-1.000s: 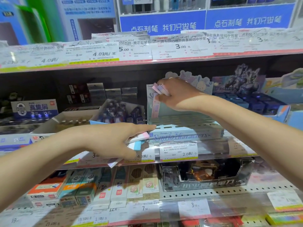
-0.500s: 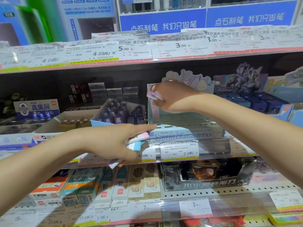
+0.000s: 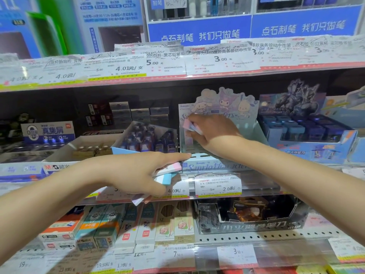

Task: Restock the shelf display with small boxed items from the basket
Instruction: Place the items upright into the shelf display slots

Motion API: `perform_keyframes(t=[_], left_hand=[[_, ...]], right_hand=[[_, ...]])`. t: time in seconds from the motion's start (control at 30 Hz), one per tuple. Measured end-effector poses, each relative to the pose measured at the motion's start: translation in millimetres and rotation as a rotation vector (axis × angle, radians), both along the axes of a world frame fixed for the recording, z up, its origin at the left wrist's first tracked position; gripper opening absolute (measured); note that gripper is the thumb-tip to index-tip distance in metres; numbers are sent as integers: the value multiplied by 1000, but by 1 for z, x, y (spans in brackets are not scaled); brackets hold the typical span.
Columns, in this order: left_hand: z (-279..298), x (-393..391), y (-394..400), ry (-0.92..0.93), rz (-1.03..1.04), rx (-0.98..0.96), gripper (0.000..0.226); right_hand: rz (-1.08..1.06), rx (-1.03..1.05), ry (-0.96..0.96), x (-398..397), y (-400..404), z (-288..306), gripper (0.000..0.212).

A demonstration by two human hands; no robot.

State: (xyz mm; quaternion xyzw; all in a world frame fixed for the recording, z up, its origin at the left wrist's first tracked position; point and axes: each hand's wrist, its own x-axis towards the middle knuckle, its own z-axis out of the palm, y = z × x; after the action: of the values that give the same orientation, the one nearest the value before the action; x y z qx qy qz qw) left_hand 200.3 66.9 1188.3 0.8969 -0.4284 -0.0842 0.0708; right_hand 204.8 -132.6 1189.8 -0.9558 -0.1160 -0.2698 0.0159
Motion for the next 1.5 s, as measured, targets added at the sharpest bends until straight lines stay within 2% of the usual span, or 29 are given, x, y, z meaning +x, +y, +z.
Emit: perform_keyframes(t=[0.17,0.3,0.4,0.43,0.5,0.57,0.63,0.8,0.93,1.0,1.07,1.27,1.33,1.4,1.5], left_hand=[[-2,2,0,26,-4,-32,76],[-4,4,1,20,-6,-50,74],[-2,1,1,46,-19,-87,72],[-1,1,1,60,-18,-91,71],[2,-2,-1,109,-10,-100,68],[2,-6,-3,146,-23,-181,57],[2,-8,-4,152,-16,-308,42],[5,-14,-9,200,134,-668,6],[7,-16,-23,210,274,-984,22],[9,-17,-30,167,301,-1066,30],[11,-17,-35,147,304,-1132,26],[11,-22,-37,179,263,-1100,14],[11,-22,-36,175,276,-1079,25],[13,-22,-35,183,304,-1064,35],[18,-21,-33,248,350,-1040,31]], right_hand=[[105,115,5,2,-7,-2,32],[160,224,120,0,-13,3,26],[200,264,192,-1,-17,6,11],[226,285,211,-2,-18,7,16],[256,353,274,-2,-20,9,9],[271,399,294,-6,-21,11,19],[289,440,269,-8,-22,11,18],[262,499,189,-20,-22,14,25],[345,532,140,-29,-14,11,29],[408,536,137,-34,-7,10,27],[445,559,138,-38,-2,11,22],[448,545,193,-44,0,9,23],[479,562,245,-47,-1,8,27],[469,608,254,-48,-4,8,41],[436,653,247,-49,-11,10,49]])
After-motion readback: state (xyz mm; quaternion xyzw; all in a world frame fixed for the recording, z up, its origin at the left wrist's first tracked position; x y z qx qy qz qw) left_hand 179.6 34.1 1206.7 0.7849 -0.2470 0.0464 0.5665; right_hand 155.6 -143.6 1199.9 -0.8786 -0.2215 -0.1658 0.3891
